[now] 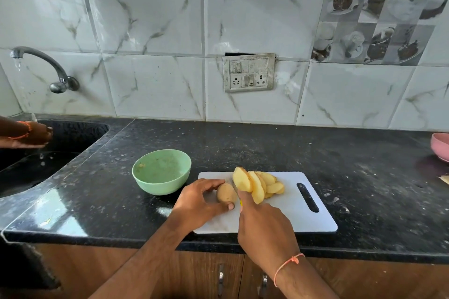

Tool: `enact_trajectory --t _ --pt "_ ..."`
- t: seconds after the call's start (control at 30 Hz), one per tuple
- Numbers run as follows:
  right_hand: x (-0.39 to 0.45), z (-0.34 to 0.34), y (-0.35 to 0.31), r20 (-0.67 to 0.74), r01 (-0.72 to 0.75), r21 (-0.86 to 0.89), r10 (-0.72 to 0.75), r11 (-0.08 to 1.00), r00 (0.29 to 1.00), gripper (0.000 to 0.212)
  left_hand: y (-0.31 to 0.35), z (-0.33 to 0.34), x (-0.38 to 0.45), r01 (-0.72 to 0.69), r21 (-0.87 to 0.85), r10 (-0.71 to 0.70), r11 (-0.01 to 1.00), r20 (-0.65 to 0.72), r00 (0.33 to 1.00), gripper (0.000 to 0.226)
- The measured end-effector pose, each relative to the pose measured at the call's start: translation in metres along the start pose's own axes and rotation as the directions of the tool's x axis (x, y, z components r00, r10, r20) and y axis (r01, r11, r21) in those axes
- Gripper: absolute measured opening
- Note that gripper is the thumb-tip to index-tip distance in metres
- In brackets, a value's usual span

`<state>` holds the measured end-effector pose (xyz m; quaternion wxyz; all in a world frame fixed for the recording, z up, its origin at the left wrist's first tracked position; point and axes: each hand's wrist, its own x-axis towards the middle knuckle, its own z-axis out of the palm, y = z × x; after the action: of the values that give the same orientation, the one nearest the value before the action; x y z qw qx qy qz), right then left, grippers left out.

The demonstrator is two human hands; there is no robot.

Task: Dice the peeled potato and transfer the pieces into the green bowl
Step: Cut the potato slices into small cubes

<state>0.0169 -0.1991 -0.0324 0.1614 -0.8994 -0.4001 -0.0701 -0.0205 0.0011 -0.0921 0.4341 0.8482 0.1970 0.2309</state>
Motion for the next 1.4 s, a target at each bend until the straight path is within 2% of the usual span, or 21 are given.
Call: enact_trajectory --t 0.33,0.57,0.8,1.03,1.23,1.4 --pt "0.016 0.006 -0.001 0.018 0.069 -0.051 -0.068 0.996 0.998 0.038 0.001 -0.003 0.001 -0.001 0.023 0.001 1.000 0.005 1.000 0.066" --pt "0.000 0.010 0.010 0.044 0.101 -0.064 -0.099 0.993 0.994 0.057 0.003 -0.003 -0.002 -0.022 0.042 0.022 0.999 0.001 1.000 0.069" --pt "0.017 0.008 0.011 0.013 0.107 0.019 -0.107 0.994 0.994 0.037 0.004 -0.003 -0.002 -0.027 0.051 0.027 0.998 -0.001 1.000 0.066" --pt "-0.006 0.015 0.019 0.066 0.107 -0.017 -0.106 0.994 0.992 0.049 0.000 0.000 -0.001 -0.003 0.020 0.004 1.000 -0.012 1.000 0.068" --pt "-0.001 0.008 0.016 0.085 0.114 -0.026 -0.111 0.993 0.990 0.037 -0.001 -0.001 -0.001 -0.034 0.025 0.034 0.999 -0.013 0.999 0.068" --pt "-0.006 0.012 0.018 0.108 0.119 -0.042 -0.114 0.992 0.988 0.046 0.002 -0.001 -0.003 -0.031 0.024 0.032 0.999 -0.009 0.999 0.066"
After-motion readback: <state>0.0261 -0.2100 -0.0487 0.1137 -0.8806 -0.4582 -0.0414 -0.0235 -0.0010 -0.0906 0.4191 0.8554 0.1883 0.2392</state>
